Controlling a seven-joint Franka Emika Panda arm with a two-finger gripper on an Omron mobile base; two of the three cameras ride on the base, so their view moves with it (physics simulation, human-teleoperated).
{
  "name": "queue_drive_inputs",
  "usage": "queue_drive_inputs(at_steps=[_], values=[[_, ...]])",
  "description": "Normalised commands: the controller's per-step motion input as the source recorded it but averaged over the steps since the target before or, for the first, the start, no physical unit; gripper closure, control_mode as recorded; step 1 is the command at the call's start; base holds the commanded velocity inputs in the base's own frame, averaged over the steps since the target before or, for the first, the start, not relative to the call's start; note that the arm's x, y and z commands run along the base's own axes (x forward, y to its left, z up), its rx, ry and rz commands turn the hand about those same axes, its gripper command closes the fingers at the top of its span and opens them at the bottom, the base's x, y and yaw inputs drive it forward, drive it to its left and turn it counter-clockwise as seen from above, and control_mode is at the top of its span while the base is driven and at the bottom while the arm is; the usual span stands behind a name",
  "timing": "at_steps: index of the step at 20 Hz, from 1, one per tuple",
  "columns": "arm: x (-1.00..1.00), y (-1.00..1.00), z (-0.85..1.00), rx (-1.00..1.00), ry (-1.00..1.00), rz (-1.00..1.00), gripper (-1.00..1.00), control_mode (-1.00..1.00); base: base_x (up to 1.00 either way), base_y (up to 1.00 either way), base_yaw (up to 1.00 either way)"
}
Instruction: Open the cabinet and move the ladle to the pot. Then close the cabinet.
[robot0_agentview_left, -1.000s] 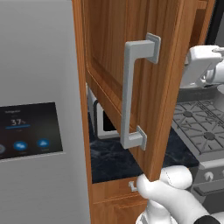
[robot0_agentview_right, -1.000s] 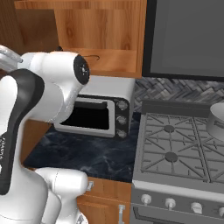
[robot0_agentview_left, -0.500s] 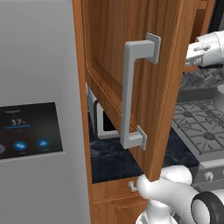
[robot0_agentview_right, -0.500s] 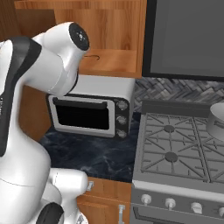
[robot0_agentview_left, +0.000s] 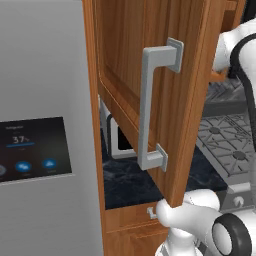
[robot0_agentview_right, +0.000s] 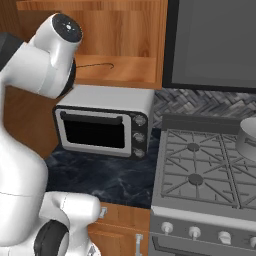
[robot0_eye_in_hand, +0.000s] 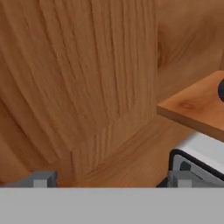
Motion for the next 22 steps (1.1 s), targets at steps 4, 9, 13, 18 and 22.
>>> queue_drive_inputs(at_steps=[4,9,13,18,22], values=[[0.47,0.1,-0.04,-0.08,-0.08,-0.17,-1.0,-1.0,0.0,0.0,0.0],[0.58,0.03,0.0,-0.05,-0.06,-0.19,-1.0,-1.0,0.0,0.0,0.0],[0.64,0.01,-0.01,-0.06,-0.01,-0.2,-1.0,-1.0,0.0,0.0,0.0],[0.68,0.03,0.0,-0.04,0.0,-0.17,-1.0,-1.0,0.0,0.0,0.0],[0.54,0.0,-0.02,-0.02,0.0,-0.14,-1.0,-1.0,0.0,0.0,0.0]])
